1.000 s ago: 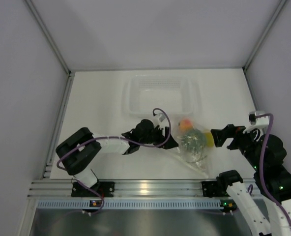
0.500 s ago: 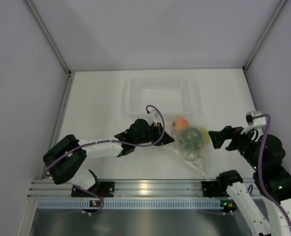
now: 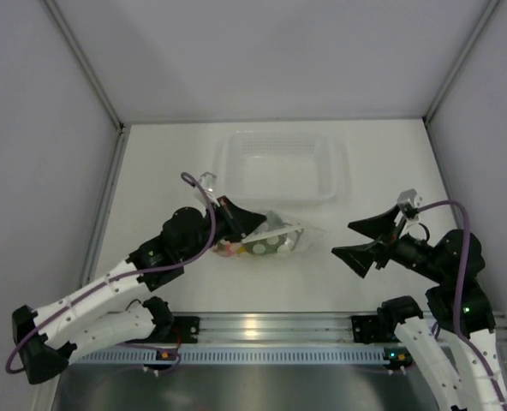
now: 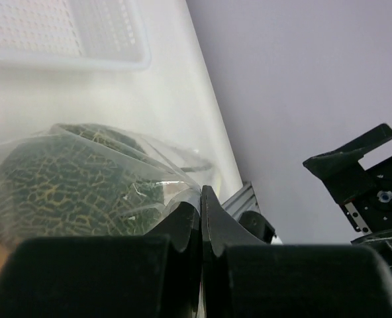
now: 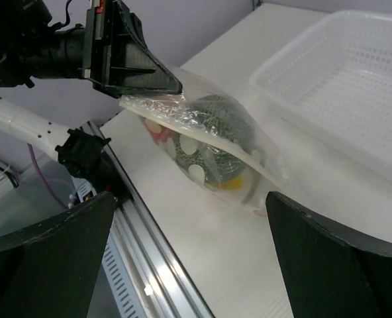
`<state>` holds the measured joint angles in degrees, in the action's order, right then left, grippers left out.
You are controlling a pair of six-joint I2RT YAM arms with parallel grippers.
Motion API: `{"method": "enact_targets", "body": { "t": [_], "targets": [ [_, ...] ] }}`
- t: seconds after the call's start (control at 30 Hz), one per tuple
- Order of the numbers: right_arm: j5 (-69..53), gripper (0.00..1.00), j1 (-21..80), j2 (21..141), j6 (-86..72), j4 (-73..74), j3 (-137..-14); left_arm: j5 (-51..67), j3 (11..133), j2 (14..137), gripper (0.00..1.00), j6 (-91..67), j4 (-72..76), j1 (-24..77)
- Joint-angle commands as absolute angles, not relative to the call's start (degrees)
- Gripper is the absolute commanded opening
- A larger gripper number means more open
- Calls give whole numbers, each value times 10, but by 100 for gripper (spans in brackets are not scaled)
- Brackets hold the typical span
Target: Open the zip-top bag and remove the fake food
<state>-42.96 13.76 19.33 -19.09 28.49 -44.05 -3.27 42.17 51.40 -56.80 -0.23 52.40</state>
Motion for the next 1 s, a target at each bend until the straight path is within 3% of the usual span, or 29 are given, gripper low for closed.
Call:
{"method": "enact_targets", "body": {
  "t": [0.0,0.27,0.5,0.67,0.8,0.97],
  "targets": [
    [-440,99,142,199,-178,182,-468,-116,461,454,0,-577,-84,525],
    [-439,96,142,225,-255,-49,-361,-192,510,366,0,-581,-162,525],
    [-453,97,143,244,-253,-172,-283,-188,545,335,0,-582,-167,525],
    [-449,99,149,266,-315,-364,-194,-170,563,330,0,-598,-166,525],
    [-441,98,174,305,-290,-390,-183,-154,578,337,0,-613,-166,525],
    [-444,85,215,344,-266,-482,-169,-139,591,342,0,-635,-162,525]
  ]
}}
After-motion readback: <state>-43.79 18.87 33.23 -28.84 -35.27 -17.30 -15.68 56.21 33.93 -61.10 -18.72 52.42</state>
